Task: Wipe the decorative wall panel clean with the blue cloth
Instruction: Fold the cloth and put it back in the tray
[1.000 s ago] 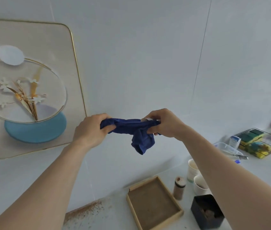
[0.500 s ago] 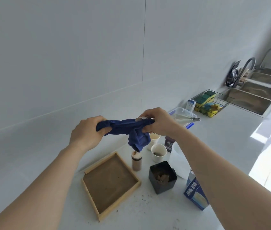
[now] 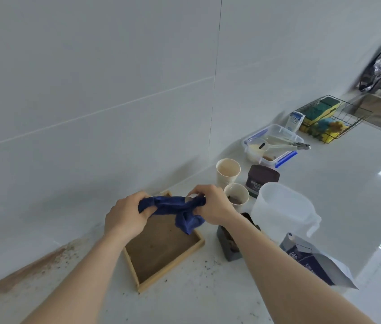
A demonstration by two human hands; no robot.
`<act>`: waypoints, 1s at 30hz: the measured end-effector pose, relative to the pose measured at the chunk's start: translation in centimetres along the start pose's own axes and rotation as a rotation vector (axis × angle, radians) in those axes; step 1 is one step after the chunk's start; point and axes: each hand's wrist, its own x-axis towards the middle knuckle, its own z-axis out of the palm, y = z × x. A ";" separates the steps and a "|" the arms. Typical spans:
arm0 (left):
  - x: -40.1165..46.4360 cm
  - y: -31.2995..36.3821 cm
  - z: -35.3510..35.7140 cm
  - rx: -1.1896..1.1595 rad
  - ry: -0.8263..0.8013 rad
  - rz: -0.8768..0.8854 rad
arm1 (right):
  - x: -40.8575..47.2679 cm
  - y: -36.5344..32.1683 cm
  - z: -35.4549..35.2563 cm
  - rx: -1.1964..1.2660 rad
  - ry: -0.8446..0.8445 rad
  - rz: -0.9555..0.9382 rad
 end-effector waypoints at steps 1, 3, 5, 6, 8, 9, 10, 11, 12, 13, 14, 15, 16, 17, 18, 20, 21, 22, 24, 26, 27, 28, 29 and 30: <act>0.2 -0.8 0.7 0.008 -0.011 -0.021 | 0.3 0.4 1.0 0.000 -0.017 0.013; 0.4 -2.3 2.0 0.014 -0.030 -0.066 | 0.8 1.1 3.0 -0.015 -0.049 0.023; 0.7 -3.7 3.3 0.010 -0.049 -0.108 | 1.1 1.7 4.8 -0.039 -0.085 0.018; 0.8 -4.2 3.9 0.013 -0.056 -0.127 | 1.2 1.9 5.7 -0.050 -0.100 0.014; 0.9 -5.1 5.1 0.030 -0.068 -0.160 | 1.4 2.3 7.2 -0.084 -0.109 0.007; 1.0 -5.4 5.7 0.039 -0.076 -0.170 | 1.4 2.5 8.0 -0.112 -0.109 0.002; 0.9 -5.7 6.2 0.044 -0.084 -0.177 | 1.4 2.6 8.7 -0.143 -0.111 -0.007; 0.8 -5.9 6.8 0.048 -0.091 -0.178 | 1.4 2.8 9.3 -0.174 -0.114 -0.023; 0.7 -6.2 7.4 0.049 -0.100 -0.175 | 1.3 3.0 9.9 -0.210 -0.124 -0.047; 0.5 -6.4 7.9 0.056 -0.114 -0.167 | 1.3 3.2 10.4 -0.255 -0.150 -0.076; 0.3 -6.6 8.4 0.073 -0.131 -0.156 | 1.1 3.4 10.8 -0.314 -0.192 -0.105; 0.1 -6.9 8.9 0.102 -0.149 -0.141 | 1.0 3.7 11.2 -0.373 -0.240 -0.132; -0.2 -7.2 9.3 0.138 -0.173 -0.122 | 0.7 3.9 11.5 -0.428 -0.285 -0.150; -0.4 -7.6 9.8 0.180 -0.199 -0.104 | 0.5 4.0 11.7 -0.473 -0.319 -0.163; -0.6 -8.0 10.1 0.218 -0.230 -0.090 | 0.2 4.1 11.9 -0.511 -0.344 -0.173; -1.2 -8.5 10.5 0.289 -0.300 -0.069 | -0.1 4.4 12.5 -0.587 -0.372 -0.184; -1.5 -8.7 10.4 0.316 -0.336 -0.062 | -0.2 4.4 12.6 -0.623 -0.385 -0.180; -1.8 -8.8 10.2 0.339 -0.374 -0.056 | -0.3 4.5 12.8 -0.658 -0.400 -0.173; -2.4 -8.9 9.6 0.370 -0.428 -0.038 | -0.5 4.5 12.8 -0.730 -0.438 -0.149; -2.9 -9.0 8.7 0.390 -0.445 -0.024 | -0.6 3.9 12.5 -0.784 -0.481 -0.113; -3.1 -9.2 8.4 0.400 -0.429 -0.009 | -0.7 3.5 12.4 -0.792 -0.493 -0.103; -3.3 -9.4 7.8 0.404 -0.413 0.001 | -0.8 3.0 12.2 -0.795 -0.494 -0.094; -3.5 -9.5 6.9 0.410 -0.389 0.007 | -0.9 2.3 11.9 -0.794 -0.478 -0.092; -3.7 -9.6 6.1 0.405 -0.369 0.011 | -1.0 1.6 11.6 -0.776 -0.462 -0.094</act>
